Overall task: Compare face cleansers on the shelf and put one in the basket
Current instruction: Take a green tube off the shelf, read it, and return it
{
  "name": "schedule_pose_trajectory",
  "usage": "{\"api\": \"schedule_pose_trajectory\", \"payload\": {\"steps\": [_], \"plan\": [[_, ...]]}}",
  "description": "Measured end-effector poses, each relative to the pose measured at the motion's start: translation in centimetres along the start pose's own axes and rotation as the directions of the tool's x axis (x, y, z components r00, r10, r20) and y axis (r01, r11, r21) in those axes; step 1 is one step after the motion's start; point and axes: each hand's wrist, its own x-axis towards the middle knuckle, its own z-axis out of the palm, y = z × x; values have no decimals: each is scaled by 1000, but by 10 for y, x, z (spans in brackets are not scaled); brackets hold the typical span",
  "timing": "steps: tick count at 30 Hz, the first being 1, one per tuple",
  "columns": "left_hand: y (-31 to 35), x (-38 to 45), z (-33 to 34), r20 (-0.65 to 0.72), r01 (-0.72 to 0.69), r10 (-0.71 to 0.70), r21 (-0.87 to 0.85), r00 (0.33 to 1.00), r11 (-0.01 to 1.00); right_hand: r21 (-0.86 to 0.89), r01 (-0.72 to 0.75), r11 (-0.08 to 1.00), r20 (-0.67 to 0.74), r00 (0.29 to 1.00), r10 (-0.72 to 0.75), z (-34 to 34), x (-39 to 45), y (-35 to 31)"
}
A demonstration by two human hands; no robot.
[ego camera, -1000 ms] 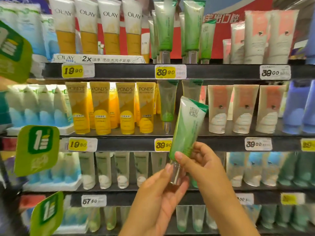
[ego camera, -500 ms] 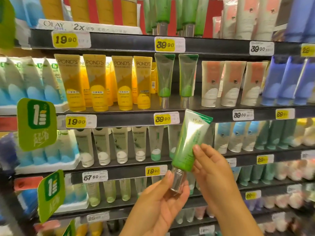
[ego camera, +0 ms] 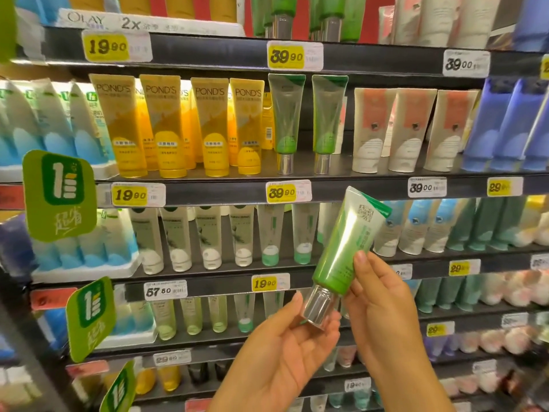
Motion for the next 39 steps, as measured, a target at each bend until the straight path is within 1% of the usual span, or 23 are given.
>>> {"api": "schedule_pose_trajectory", "payload": {"steps": [3,7,15,21,28,33,36,39], "plan": [[-8,9,6,25,26,-25,-8,999,1000,27,3,1000,-15,1000,-3,-10,4,-6],[-22,25,22,48,20,-20,-4,999,1000,50,-13,999,-46,999,15,-26,16,-20],[-43,54,48,48,-56,55,21,997,998,20,-27,999,15,1000,27,-57,41,-41],[-48,66,49,21,-105,104,54,994,993,6,-74,997,54,996,73,-69,53,-40],[-49,70,44,-43,-168,173,97,984,981,-95,-143,985,149,977,156,-71,61,-35],[-46,68,42,-73,-207,218,129,973,970,-142,-153,978,201,963,180,-67,64,-29],[-44,67,41,-81,-247,257,113,963,962,-120,-146,982,219,961,170,-63,65,-26],[-40,67,42,-83,-247,252,61,964,967,-47,-165,985,229,958,172,-60,68,-22]]}}
